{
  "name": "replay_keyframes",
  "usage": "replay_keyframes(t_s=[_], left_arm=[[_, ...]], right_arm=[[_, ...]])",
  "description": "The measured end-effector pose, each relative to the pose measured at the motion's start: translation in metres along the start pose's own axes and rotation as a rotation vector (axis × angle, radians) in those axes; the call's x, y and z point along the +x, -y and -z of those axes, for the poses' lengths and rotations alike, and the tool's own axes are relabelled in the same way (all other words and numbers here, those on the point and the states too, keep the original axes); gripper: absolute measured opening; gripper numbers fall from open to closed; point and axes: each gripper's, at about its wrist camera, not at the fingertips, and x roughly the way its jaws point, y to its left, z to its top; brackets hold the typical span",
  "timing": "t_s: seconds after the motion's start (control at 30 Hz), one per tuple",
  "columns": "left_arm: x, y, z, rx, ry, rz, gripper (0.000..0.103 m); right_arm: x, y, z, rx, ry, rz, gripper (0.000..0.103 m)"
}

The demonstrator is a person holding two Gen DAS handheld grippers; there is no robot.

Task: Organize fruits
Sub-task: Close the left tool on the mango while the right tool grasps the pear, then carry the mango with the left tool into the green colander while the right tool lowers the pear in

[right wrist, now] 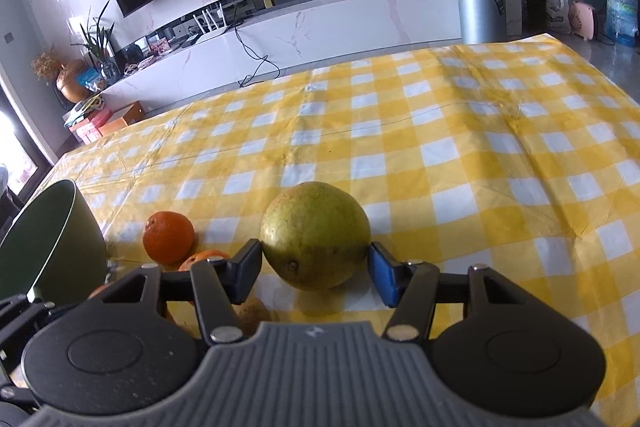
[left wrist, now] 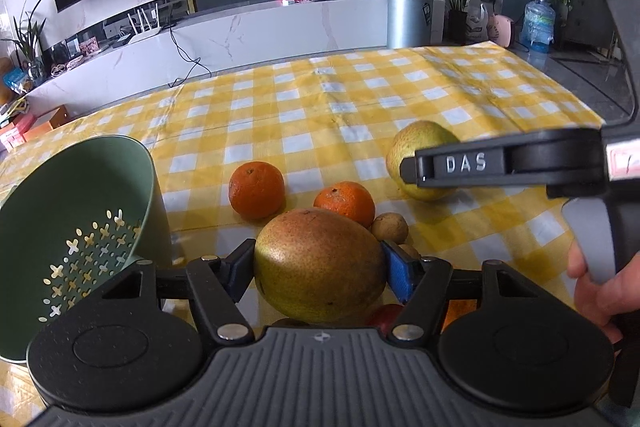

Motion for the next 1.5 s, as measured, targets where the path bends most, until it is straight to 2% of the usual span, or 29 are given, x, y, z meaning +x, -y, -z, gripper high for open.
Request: replay_keyframes(t_s=[0.3,0.4,0.57,0.8,1.07,1.27,1.5], left_arm=[[-0.017,-0.011,-0.009,-0.050,0.041,0.021,0.076],[-0.024,-0.015,-0.013,-0.069,0.057,0.031,0.076],[-0.034,-0.025,-0.021,-0.114,0.083,0.050,0.076],[-0.043,-0.039,-0.027,-0.138,0.095,0.034,0.076],[-0.059,-0.061,-0.031,-0.151,0.110,0.000,0.076],[-0.071,-0.086,-0.028,-0.177,0.114,-0.021,0.076],[-0.090,-0.116,-0.031,-0.184,0.139,-0.054,0.076]], right_arm=[[0.001,-0.002,0.002,-0.020,0.005,0.007,0.058],[0.005,-0.003,0.001,-0.033,0.014,0.021,0.066],[0.012,-0.002,-0.002,-0.023,0.028,0.014,0.070],[0.029,0.000,-0.006,0.018,-0.014,-0.005,0.069],[0.027,-0.002,-0.005,0.015,-0.020,0.005,0.067],[0.004,-0.013,-0.006,-0.014,0.045,-0.026,0.067],[-0.040,-0.057,-0.004,-0.142,0.126,-0.131,0.067]])
